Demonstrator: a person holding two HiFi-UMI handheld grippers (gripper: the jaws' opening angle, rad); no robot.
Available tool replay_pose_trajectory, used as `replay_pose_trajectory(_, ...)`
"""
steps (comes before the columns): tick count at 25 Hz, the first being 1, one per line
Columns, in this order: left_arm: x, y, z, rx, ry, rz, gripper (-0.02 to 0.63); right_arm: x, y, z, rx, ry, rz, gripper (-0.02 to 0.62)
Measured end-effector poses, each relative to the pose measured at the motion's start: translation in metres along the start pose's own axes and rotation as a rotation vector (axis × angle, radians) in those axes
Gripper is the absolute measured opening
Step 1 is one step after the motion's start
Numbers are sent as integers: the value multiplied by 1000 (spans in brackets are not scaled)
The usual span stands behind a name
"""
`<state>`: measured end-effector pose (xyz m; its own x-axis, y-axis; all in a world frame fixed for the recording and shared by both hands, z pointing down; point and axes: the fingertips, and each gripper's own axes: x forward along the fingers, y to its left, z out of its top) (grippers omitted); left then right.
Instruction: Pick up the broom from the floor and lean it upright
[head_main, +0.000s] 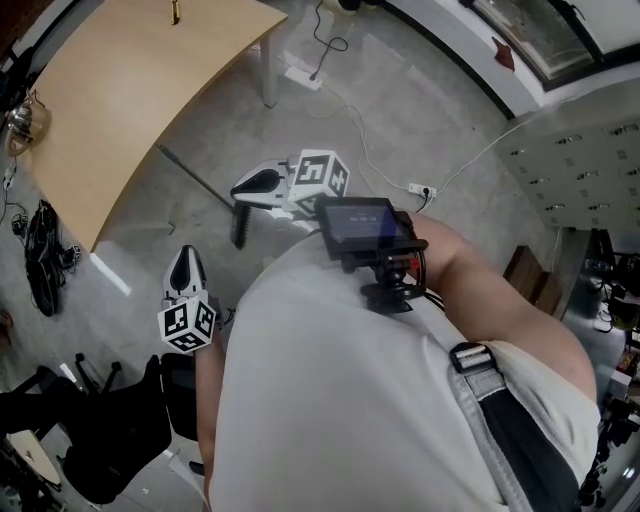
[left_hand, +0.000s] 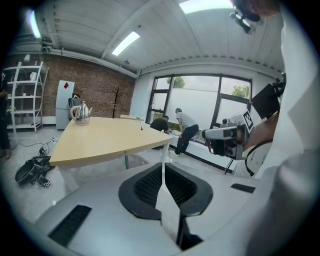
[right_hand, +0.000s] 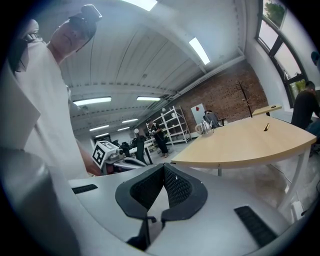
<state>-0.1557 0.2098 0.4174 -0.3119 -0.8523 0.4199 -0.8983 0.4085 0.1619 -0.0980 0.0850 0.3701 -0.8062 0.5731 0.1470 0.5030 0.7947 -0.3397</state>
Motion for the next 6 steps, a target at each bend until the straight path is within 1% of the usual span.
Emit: replay_pose_trajectory(6, 2, -6, -2, -4, 1, -8, 23, -3, 1, -3, -9, 13, 4, 15)
